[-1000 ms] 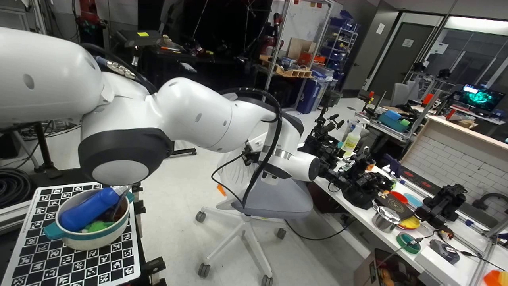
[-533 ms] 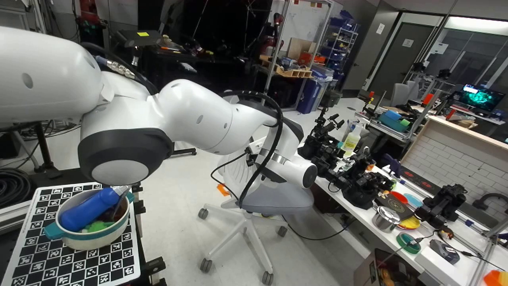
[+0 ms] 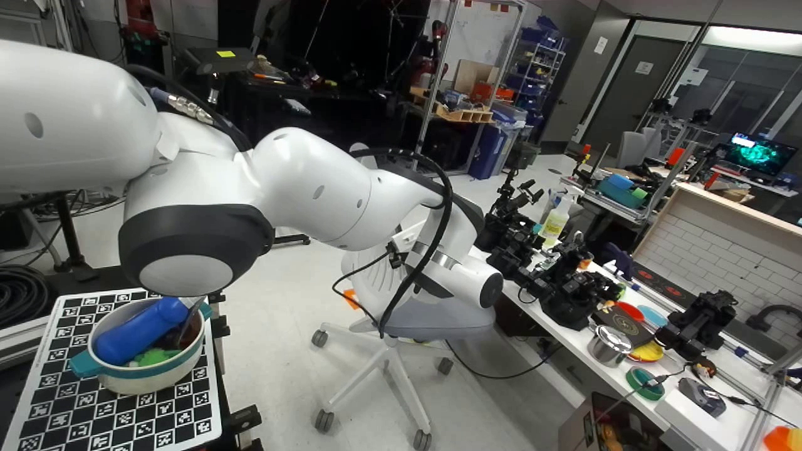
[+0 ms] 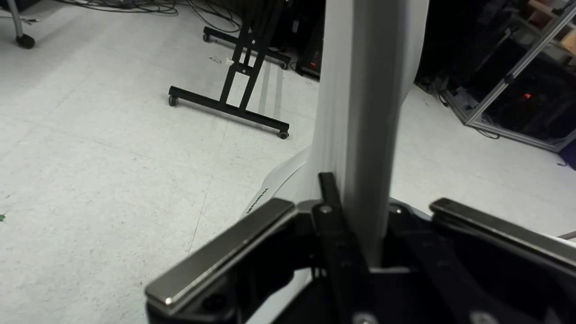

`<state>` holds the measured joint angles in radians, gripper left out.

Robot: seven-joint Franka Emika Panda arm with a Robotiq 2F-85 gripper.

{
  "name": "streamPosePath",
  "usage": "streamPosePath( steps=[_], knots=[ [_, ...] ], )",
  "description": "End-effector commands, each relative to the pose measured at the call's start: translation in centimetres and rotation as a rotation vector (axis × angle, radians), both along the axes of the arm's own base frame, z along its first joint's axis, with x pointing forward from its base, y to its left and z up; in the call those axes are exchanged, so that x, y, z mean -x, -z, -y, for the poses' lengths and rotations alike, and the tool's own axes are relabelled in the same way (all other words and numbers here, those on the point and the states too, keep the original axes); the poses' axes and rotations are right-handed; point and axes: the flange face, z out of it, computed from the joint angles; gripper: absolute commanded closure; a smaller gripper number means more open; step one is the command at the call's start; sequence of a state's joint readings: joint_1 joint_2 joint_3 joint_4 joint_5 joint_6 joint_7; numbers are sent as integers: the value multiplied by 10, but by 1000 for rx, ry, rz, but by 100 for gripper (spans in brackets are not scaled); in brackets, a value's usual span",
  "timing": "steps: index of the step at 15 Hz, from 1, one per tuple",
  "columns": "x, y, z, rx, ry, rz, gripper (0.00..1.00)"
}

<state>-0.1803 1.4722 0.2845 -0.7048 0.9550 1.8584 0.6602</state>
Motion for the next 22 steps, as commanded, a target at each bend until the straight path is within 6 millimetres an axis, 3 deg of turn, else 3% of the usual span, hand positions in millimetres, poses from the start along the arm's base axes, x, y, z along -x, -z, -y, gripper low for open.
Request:
streamPosePath(
  steps=[1, 9, 13, 22],
  knots=[
    [30, 44, 42, 48, 2, -35, 96],
    [83, 41, 84, 75, -5, -69, 96],
    [113, 37, 94, 121, 15, -84, 96],
    [196, 40, 51, 174, 102, -105, 96]
  ],
)
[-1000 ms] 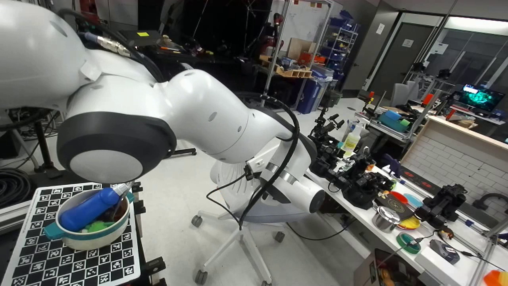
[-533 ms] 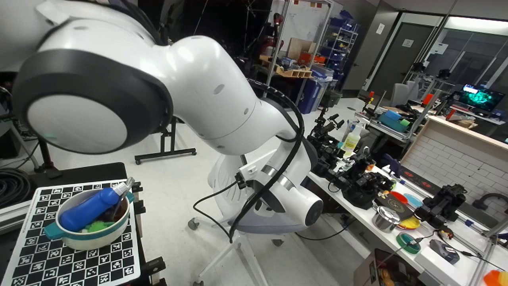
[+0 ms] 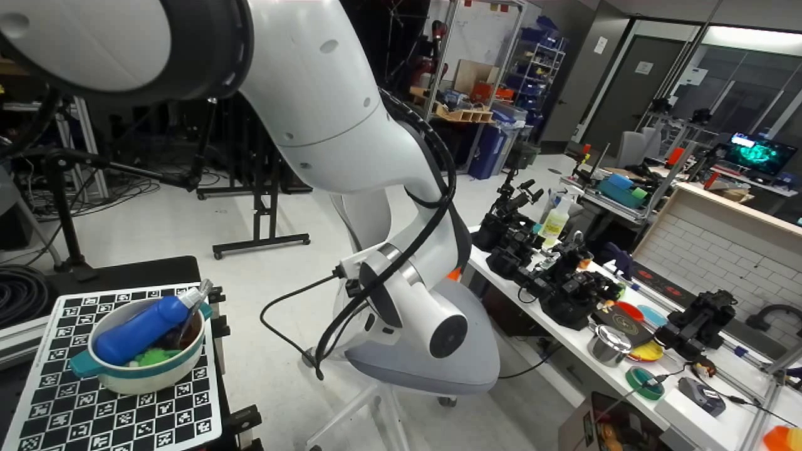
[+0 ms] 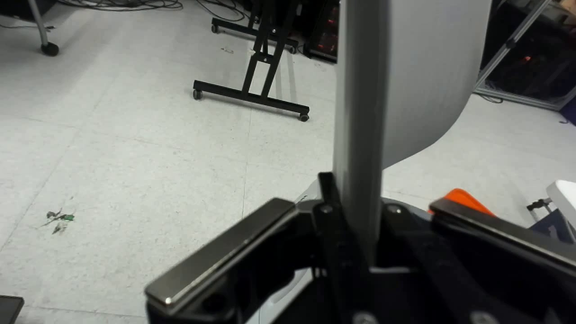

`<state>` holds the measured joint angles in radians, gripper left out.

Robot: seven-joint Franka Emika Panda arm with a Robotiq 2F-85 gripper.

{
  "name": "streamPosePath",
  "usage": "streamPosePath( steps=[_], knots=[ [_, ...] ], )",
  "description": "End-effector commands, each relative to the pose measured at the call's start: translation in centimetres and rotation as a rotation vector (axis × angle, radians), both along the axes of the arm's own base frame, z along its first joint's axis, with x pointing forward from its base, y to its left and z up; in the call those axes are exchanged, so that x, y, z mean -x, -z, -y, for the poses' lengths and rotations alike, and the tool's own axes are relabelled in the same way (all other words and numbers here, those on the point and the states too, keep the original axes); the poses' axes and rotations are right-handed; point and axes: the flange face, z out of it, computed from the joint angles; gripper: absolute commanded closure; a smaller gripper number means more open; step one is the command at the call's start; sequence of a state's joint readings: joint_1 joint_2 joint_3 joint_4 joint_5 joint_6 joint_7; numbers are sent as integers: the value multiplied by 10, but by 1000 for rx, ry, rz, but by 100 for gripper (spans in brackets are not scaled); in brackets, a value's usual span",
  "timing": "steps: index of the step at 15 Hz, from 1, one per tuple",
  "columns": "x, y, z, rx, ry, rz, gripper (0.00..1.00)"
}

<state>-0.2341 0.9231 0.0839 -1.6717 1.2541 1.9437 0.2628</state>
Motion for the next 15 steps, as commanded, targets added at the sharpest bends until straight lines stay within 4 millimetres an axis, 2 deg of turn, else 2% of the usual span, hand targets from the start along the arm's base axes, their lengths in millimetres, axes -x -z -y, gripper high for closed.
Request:
streamPosePath(
  steps=[1, 5, 9, 11, 15],
  knots=[
    [58, 44, -17, 151, 35, -55, 96],
    [88, 46, -43, 159, 90, -66, 96],
    [108, 50, -68, 162, 138, -66, 96],
    [113, 53, -80, 159, 165, -60, 96],
    [110, 60, -95, 123, 278, -45, 96]
  ],
)
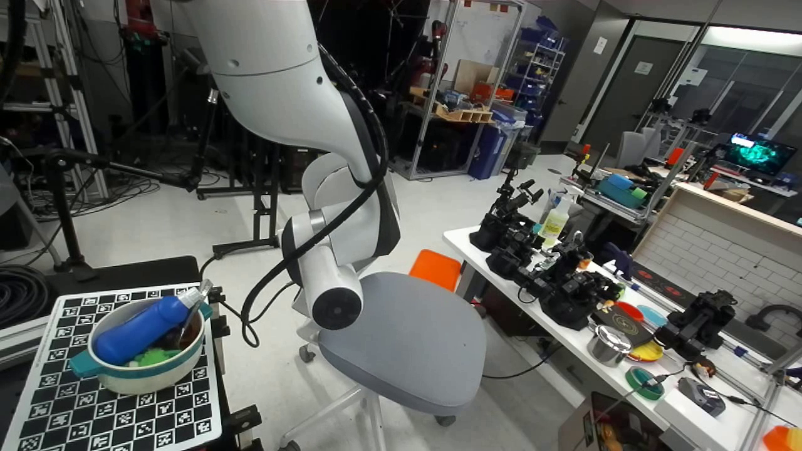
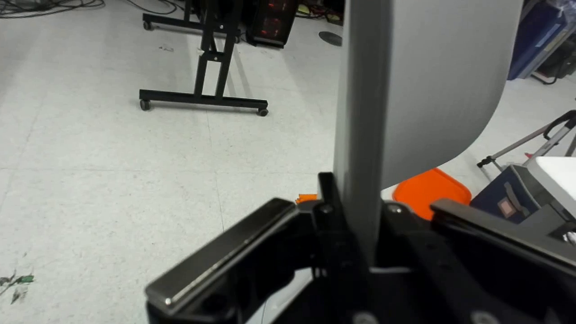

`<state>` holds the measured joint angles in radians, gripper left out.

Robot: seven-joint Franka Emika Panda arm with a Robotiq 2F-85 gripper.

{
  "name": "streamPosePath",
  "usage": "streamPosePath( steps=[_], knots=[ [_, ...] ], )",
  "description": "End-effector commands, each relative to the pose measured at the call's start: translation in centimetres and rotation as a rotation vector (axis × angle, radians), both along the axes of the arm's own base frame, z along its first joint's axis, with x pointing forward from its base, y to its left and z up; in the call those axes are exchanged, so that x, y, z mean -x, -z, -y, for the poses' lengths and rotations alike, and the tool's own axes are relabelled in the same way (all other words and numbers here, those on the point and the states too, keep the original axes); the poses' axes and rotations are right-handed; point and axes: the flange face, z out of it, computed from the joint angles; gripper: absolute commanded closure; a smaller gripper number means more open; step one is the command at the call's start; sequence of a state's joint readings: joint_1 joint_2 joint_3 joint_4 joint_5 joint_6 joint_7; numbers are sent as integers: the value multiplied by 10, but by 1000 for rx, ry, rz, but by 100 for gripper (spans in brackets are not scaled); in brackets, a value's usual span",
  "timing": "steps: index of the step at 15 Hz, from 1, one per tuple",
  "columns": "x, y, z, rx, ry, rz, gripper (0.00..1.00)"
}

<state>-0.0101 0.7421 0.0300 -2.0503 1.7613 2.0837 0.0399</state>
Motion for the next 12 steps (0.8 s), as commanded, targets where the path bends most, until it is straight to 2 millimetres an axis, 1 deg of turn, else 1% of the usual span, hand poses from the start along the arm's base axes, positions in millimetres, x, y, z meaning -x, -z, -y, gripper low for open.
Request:
streamPosePath(
  steps=[1, 2, 4, 5, 6, 7, 9, 10, 12],
  knots=[
    [24, 58, -5, 126, 67, -57, 76],
    [26, 59, -6, 129, 73, -68, 59],
    [32, 69, 1, 219, 100, -111, 47],
    [36, 64, 5, 255, 60, -124, 39],
    [42, 53, 14, 289, 33, -127, 32],
    [47, 46, 24, 318, 8, -125, 23],
    [60, 21, 49, 387, -15, -105, 10],
    [62, 13, 61, 414, -25, -99, 2],
    [65, -11, 81, 485, -31, -73, 0]
  ],
)
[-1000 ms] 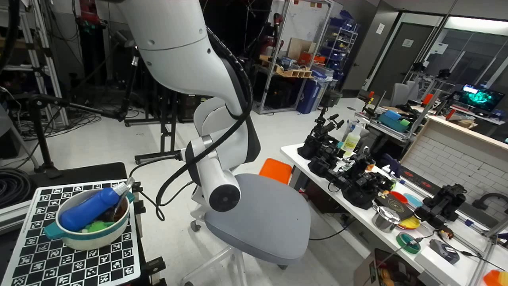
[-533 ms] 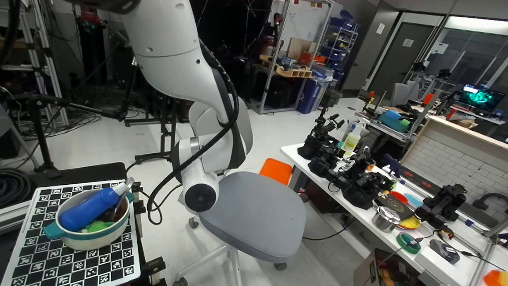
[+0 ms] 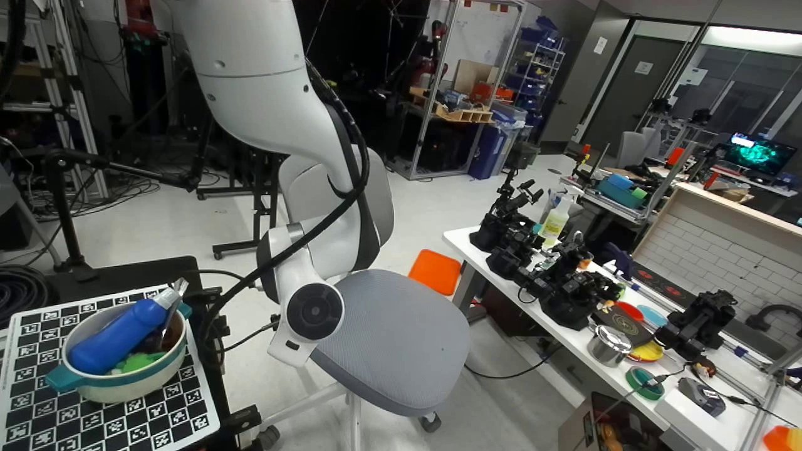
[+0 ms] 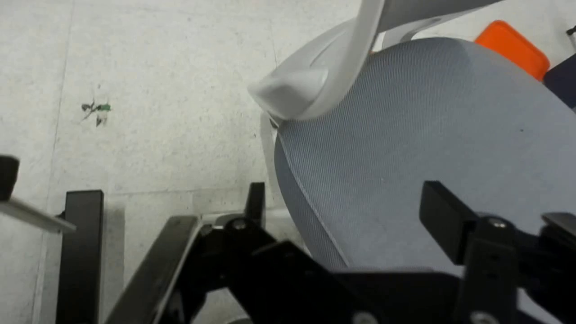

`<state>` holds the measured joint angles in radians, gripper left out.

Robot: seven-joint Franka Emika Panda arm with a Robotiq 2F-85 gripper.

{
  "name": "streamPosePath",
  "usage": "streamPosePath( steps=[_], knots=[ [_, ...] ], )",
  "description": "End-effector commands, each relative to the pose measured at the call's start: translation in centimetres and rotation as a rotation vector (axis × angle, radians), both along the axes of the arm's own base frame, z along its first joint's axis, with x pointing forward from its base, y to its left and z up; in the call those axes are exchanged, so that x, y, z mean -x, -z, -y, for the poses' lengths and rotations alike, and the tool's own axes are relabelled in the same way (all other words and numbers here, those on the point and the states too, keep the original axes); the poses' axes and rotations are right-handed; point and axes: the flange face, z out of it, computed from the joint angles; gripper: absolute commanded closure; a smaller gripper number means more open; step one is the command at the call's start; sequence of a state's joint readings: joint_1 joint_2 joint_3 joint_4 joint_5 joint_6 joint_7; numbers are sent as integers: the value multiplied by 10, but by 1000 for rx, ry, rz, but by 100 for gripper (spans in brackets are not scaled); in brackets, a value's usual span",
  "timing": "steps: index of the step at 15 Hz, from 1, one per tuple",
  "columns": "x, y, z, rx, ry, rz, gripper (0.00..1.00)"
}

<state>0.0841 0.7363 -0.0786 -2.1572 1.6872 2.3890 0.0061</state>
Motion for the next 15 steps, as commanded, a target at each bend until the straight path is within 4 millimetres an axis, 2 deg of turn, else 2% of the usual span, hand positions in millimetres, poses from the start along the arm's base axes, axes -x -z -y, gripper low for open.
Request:
streamPosePath(
  steps=[1, 7, 11, 13, 15],
  knots=[
    [10, -55, 34, 116, -42, 44, 0],
    [-15, -130, 88, 251, -77, 219, 0],
    [-39, -179, 124, 300, -105, 408, 0],
    [-48, -193, 133, 305, -108, 474, 0],
    [-51, -196, 126, 303, -127, 505, 0]
  ],
)
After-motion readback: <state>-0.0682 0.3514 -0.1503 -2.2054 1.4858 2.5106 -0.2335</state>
